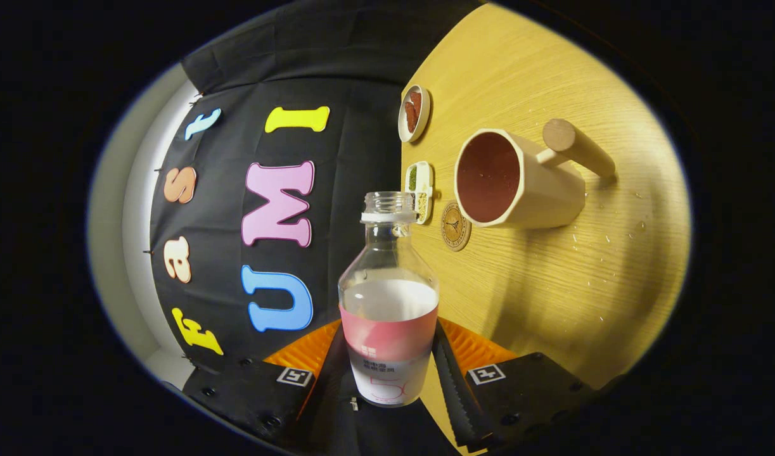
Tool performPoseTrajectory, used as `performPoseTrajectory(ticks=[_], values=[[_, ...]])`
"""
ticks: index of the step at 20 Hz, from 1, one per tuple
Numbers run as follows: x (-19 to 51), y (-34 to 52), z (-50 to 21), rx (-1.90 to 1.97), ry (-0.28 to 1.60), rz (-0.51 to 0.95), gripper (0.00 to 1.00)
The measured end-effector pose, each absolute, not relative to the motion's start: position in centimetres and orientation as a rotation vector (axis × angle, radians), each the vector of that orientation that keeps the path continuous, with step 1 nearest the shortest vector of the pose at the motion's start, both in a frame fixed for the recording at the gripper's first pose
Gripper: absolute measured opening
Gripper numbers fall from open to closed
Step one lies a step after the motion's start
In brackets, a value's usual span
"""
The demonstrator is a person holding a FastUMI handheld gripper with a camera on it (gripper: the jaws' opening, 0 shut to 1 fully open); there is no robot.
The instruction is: Take the bottle from table, then pour the juice into the cup, finally place the bottle on the coaster
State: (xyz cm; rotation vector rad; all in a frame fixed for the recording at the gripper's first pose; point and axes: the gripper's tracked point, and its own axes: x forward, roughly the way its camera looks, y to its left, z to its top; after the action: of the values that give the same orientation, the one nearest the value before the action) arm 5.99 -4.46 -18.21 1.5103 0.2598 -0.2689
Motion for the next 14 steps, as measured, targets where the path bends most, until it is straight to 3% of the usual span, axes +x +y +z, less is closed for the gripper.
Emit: performPoseTrajectory(ticks=[14], values=[[6.8, -4.5, -19.8, 1.707, 0.281, -0.298, 0.74]])
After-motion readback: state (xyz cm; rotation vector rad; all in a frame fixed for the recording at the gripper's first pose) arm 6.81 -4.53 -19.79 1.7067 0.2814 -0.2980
